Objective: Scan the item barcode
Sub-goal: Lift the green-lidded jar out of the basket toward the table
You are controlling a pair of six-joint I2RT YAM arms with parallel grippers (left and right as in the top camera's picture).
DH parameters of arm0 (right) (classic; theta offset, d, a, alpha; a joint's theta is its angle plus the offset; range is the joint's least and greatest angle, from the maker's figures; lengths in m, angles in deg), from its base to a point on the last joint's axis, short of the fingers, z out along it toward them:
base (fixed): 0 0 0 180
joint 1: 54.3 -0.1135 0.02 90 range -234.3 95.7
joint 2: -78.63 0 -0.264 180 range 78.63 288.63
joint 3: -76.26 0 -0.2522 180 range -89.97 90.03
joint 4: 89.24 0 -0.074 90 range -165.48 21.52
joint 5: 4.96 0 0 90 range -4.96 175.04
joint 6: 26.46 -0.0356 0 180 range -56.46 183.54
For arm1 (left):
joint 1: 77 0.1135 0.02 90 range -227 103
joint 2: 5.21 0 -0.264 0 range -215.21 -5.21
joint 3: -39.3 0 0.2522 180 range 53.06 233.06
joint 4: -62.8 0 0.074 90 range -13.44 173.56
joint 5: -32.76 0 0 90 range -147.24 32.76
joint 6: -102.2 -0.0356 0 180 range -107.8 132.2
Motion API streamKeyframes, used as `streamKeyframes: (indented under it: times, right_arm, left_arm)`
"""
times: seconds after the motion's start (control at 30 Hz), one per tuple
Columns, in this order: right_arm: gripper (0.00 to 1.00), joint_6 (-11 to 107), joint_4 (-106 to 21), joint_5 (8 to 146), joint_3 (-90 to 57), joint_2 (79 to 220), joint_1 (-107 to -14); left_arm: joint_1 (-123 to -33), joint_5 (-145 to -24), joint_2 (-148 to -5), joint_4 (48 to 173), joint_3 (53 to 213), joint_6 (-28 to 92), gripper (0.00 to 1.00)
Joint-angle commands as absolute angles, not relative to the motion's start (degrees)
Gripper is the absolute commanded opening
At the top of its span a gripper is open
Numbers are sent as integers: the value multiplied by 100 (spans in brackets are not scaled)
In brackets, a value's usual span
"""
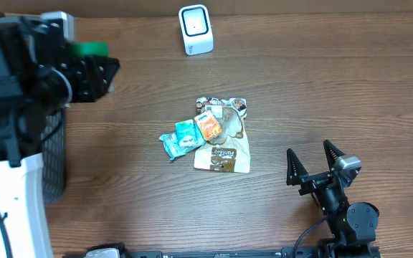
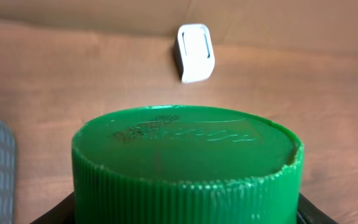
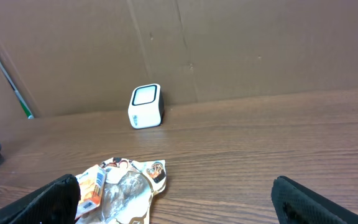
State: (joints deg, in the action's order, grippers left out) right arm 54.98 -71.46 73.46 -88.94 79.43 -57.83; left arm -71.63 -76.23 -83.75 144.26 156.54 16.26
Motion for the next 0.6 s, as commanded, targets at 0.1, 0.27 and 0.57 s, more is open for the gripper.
streamKeyframes:
  times: [0.1, 0.27, 0.57]
  right_arm:
    - [100, 5518, -7181, 7401, -8950, 7882, -5803]
    - [100, 5518, -7179, 7401, -8950, 7882, -5803]
    - [100, 5518, -7179, 7401, -8950, 7882, -5803]
  left_arm:
    - [-7679, -7334, -8340, 14116, 14601, 1492, 30]
    - [-7909, -7338, -8338, 13760, 13856, 1503, 30]
    - [-7961, -7336, -8307, 13371, 12793, 1527, 26]
